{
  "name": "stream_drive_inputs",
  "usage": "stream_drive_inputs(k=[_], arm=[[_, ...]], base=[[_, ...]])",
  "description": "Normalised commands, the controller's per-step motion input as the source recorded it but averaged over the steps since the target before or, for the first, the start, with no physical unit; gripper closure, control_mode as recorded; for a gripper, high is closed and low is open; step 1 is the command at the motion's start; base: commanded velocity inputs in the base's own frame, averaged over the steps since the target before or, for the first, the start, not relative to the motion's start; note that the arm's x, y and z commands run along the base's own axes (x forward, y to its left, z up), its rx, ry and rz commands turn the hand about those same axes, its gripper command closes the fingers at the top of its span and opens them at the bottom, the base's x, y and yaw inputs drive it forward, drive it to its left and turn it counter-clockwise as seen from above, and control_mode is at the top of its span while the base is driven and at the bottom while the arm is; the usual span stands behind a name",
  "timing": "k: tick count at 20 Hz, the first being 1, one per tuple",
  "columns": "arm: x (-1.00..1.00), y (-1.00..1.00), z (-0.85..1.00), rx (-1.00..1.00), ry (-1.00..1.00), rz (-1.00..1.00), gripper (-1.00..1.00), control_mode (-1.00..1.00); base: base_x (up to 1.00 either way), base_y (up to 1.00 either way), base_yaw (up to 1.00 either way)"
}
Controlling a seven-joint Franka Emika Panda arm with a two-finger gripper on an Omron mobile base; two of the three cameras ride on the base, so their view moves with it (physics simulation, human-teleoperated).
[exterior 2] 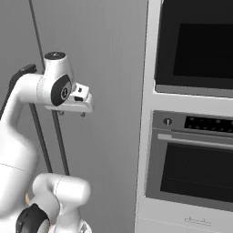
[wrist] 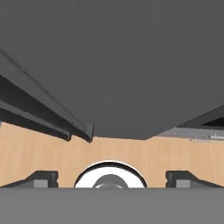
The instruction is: Grab a lemon wedge from the fridge and one ice cube from the ice bowl, and put them in the glass of lemonade.
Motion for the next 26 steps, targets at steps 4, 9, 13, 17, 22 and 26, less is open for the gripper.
stream_drive_inputs(k=[4,9,13,17,22,26], arm=[[-0.64,0.00,-0.30,0.05,-0.04,-0.03,-1.00,-1.00],[-0.16,0.22,-0.16,0.00,0.00,-0.03,-1.00,1.00],[0.00,0.00,0.00,0.00,0.00,0.00,-1.00,1.00],[0.00,0.00,0.00,0.00,0.00,0.00,-1.00,1.00],[0.00,0.00,0.00,0.00,0.00,0.00,-1.00,1.00],[0.00,0.00,0.00,0.00,0.00,0.00,-1.00,1.00]], base=[[0.00,0.00,0.00],[0.00,0.13,-0.01],[0.00,0.88,-0.04],[0.00,0.46,-0.06],[-0.47,0.00,-0.13],[-0.81,0.00,-0.13]])
